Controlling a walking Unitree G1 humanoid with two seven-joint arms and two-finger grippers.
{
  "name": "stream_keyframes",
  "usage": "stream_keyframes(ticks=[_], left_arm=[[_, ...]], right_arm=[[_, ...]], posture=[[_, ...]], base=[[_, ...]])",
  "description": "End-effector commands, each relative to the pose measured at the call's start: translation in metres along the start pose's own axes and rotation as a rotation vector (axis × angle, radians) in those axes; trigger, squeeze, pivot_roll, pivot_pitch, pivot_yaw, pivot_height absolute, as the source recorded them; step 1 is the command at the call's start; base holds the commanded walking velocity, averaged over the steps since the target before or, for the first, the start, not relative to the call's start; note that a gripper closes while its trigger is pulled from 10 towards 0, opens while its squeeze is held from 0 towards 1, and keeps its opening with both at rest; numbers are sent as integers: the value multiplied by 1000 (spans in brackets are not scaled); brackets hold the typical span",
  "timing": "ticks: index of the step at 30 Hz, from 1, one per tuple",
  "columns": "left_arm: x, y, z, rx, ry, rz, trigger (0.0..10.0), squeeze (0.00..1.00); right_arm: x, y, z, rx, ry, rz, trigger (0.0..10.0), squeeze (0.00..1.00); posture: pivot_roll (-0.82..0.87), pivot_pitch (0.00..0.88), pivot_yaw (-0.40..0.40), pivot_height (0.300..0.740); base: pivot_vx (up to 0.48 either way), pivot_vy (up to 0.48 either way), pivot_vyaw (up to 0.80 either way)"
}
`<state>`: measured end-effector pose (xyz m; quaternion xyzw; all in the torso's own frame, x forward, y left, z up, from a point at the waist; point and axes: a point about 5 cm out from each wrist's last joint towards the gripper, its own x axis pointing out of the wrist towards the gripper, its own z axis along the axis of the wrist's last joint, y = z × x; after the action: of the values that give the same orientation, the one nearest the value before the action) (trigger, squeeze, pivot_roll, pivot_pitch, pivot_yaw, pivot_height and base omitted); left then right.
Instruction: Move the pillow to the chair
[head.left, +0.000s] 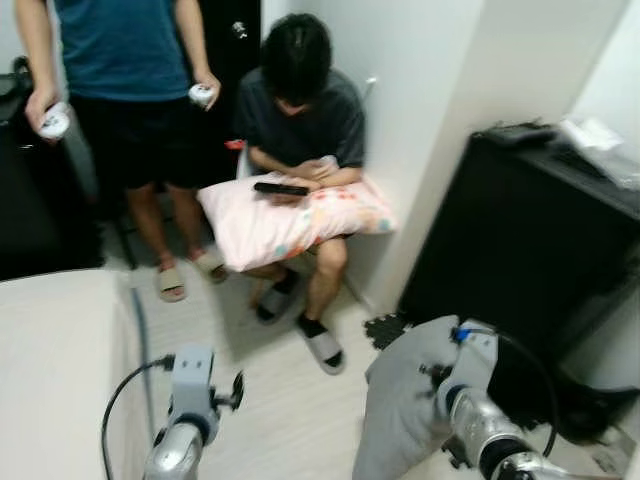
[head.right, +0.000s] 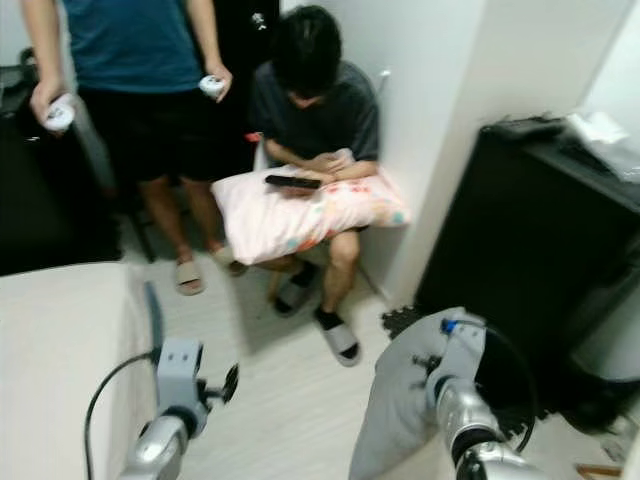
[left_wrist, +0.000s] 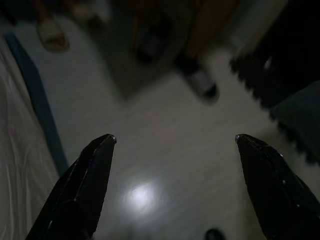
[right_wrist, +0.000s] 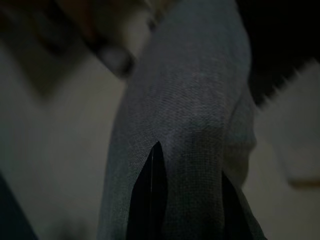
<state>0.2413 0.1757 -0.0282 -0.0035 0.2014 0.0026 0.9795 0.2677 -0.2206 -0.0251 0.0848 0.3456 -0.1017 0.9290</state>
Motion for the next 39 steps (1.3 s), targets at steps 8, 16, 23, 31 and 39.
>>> stream_keyframes(ticks=[8,16,23,31,39], left_arm=[[-16,6,-42,124,243,59,10000,0],[-42,-4,-85,74,520,43,10000,0],[-51,-3,-97,73,607,-9,10000,0],[-59,-4,-105,35,646,-27,10000,0],[-55,-26,-103,-15,635,-66,10000,0]], right_arm=[[-11,12,-57,-180,170,80,10000,0],[-36,37,-127,-364,430,290,10000,0],[-45,29,-144,-504,514,323,10000,0],[-41,9,-136,-481,517,256,10000,0],[-39,-11,-128,-491,503,198,10000,0]], posture=[[83,0,-68,740],[102,0,-79,740],[116,0,-89,740],[112,0,-89,740],[93,0,-133,740]], base=[[0,0,-750],[0,0,-750],[0,0,-750],[0,0,-750],[0,0,-750]])
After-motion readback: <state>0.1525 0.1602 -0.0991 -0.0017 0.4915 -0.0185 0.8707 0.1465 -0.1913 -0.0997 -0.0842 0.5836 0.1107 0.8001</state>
